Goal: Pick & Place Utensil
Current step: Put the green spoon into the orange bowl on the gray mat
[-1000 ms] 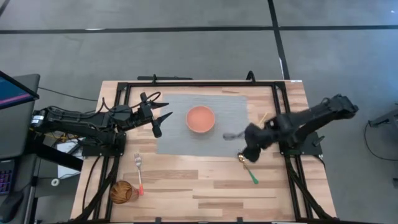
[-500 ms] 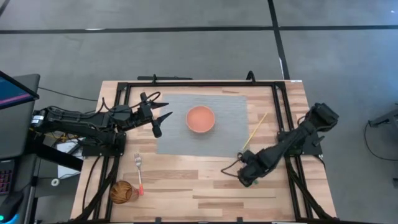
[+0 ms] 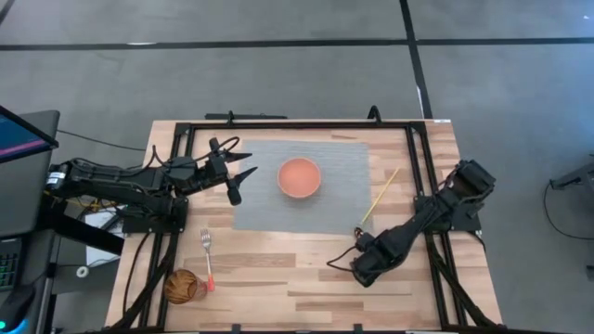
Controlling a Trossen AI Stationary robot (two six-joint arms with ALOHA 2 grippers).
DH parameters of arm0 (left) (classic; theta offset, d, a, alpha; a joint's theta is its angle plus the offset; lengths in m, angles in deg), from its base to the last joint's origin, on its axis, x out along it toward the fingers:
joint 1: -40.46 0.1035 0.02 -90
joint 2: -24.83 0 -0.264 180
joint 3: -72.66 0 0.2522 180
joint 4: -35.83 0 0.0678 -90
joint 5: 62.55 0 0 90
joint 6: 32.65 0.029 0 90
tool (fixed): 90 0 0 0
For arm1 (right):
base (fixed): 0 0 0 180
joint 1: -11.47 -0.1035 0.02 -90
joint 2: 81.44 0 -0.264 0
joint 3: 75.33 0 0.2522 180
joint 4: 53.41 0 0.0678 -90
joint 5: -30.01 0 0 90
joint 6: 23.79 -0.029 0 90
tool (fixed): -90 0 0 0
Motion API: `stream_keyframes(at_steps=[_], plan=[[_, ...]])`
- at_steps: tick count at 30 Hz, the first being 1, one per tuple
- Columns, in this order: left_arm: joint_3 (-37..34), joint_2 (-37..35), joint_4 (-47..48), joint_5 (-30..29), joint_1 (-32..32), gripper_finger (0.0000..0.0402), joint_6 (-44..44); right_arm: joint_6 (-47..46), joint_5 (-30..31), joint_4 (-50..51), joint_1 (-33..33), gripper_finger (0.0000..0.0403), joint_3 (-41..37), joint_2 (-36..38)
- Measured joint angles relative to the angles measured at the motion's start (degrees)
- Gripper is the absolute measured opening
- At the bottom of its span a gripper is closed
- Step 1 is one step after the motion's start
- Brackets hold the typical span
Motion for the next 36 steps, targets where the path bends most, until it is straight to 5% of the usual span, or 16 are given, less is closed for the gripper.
stream_keyframes(at_steps=[15, 29, 36], plan=[[0.00, 0.00, 0.00, 0.00, 0.01, 0.0188, 0.00, 0.41, 1.17, -3.20, 0.88, 0.0004, -0.16, 1.05], [0.00, 0.00, 0.00, 0.00, 0.01, 0.0188, 0.02, 3.47, 5.55, -2.47, 4.07, 0.0005, -0.35, 5.31], [0.00, -0.01, -0.01, 0.00, 0.00, 0.0188, 0.02, 9.76, 6.88, -5.10, 6.65, 0.0053, -0.33, 5.46]])
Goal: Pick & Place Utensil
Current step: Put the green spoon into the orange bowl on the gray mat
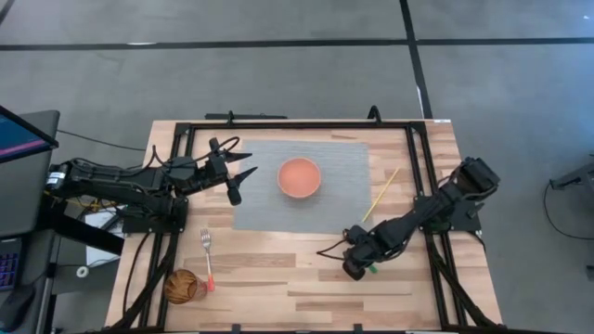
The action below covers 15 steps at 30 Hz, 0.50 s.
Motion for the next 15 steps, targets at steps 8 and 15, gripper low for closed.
stream_keyframes(at_steps=[8, 15], plan=[[0.00, 0.01, 0.01, 0.00, -0.01, 0.0188, 0.00, 4.66, 0.89, 0.73, 3.00, 0.0123, 0.02, -0.13], [0.00, 0.01, 0.01, 0.00, 0.01, 0.0188, 0.00, 2.85, 0.59, 0.84, 2.18, 0.0161, 0.09, -1.05]])
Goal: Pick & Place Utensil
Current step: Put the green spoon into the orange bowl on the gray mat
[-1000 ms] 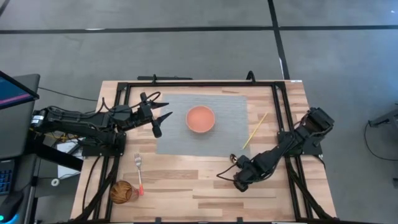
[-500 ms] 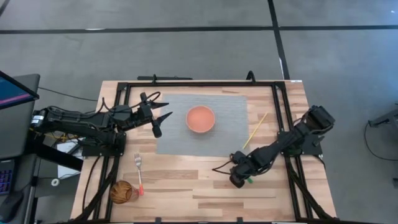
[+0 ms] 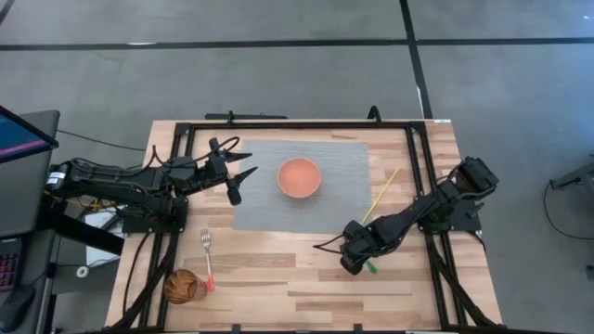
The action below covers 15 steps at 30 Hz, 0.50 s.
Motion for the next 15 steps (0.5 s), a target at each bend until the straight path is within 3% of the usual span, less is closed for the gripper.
stream_keyframes(at_steps=[8, 15], plan=[[-0.02, -0.02, 0.04, 0.00, -0.01, 0.0188, 0.20, -0.52, -1.26, -0.21, -1.70, 0.0152, 0.28, -5.68], [-0.02, -0.02, 0.02, 0.00, 0.00, 0.0188, 0.20, -0.11, -3.47, 0.52, -0.35, 0.0056, -0.01, -5.09]])
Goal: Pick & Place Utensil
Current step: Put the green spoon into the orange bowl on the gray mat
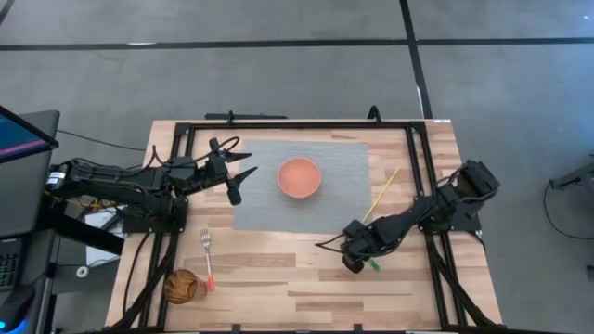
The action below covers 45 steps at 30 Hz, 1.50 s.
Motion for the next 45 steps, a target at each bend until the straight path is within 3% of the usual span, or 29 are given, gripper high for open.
stream_keyframes(at_steps=[3, 8, 13, 19, 22, 30, 37, 45], plan=[[0.00, 0.00, 0.00, 0.00, -0.02, 0.0188, 0.00, -0.23, -0.90, 0.59, 0.95, 0.0012, -0.10, 2.43], [0.00, 0.00, 0.00, 0.00, 0.00, 0.0188, 0.00, 0.52, -1.63, 4.59, 3.37, 0.0016, 2.14, 7.38], [0.00, 0.00, 0.00, 0.00, 0.00, 0.0188, 0.00, 4.70, -1.14, 12.40, 8.86, 0.0007, 10.47, 11.00], [0.00, 0.00, -0.02, 0.00, 0.00, 0.0188, 0.00, 11.72, -2.52, 17.56, 20.78, 0.0006, 22.74, 11.68], [0.00, 0.00, -0.02, 0.00, -0.01, 0.0188, 0.00, 16.53, -6.03, 18.12, 27.86, 0.0003, 26.50, 9.00], [0.00, 0.00, -0.02, 0.00, 0.00, 0.0188, 0.00, 34.66, -24.22, 23.48, 42.51, 0.0004, 36.57, -6.64], [0.00, 0.00, 0.00, 0.00, 0.00, 0.0188, 0.00, 48.18, -24.62, 35.59, 48.85, 0.0004, 52.49, -20.21], [0.00, 0.00, -0.01, 0.00, -0.01, 0.0188, 0.00, 52.46, -25.28, 42.91, 51.08, 0.0004, 61.37, -31.40]])
